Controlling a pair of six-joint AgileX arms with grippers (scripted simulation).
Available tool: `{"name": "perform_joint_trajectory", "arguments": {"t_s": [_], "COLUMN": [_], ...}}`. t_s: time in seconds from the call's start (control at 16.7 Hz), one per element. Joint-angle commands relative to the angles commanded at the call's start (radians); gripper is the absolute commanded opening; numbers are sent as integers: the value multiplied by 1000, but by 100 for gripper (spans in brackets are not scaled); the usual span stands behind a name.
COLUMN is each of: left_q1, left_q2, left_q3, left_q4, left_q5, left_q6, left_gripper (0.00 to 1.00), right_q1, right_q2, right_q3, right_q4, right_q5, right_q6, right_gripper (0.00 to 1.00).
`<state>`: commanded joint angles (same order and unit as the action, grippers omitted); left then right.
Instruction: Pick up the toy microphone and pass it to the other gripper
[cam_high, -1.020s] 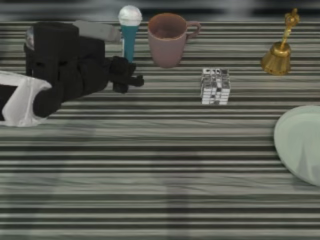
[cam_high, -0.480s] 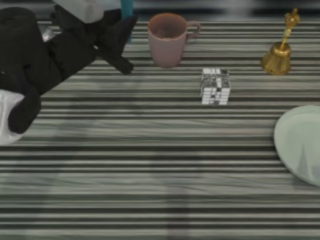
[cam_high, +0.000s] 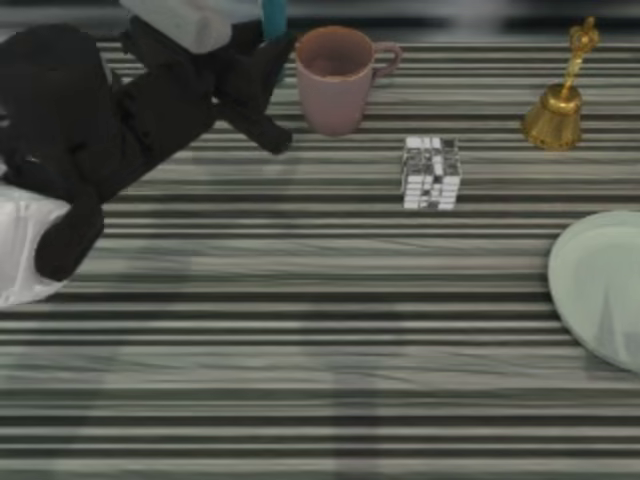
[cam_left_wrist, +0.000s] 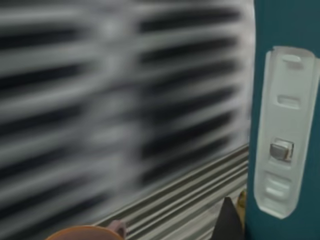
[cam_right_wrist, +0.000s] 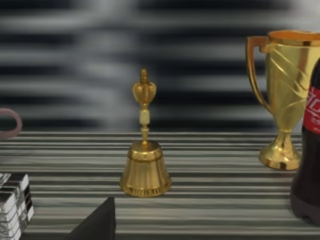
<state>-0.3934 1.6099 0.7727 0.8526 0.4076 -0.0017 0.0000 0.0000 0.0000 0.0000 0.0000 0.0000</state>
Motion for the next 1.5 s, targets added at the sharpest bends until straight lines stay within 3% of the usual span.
{"name": "perform_joint_trajectory", "arguments": {"t_s": [0.3,0.42,1.14,1.32,1.5], "left_q1": [-178,-225,-233,-233,-233], "left_q2": [-22,-32,-34,-34,-34], "left_q3": [-46,-58,-60,-60,-60], "left_q4": [88,113,119,119,119], "left_q5": [-197,-245,-254,-254,-254], "left_q6": [-59,-75,-78,-78,-78], "left_gripper": [0,0,0,0,0], "right_q1": [0,0,1,35,103], "right_q2": [0,0,1,66,228], "right_q3": [0,0,1,53,161], "right_q4": [0,0,1,32,96], "right_q5": [0,0,-1,-29,-87], "right_q6": [0,0,0,-4,-12], "right_gripper": [100,100,100,100,100]}}
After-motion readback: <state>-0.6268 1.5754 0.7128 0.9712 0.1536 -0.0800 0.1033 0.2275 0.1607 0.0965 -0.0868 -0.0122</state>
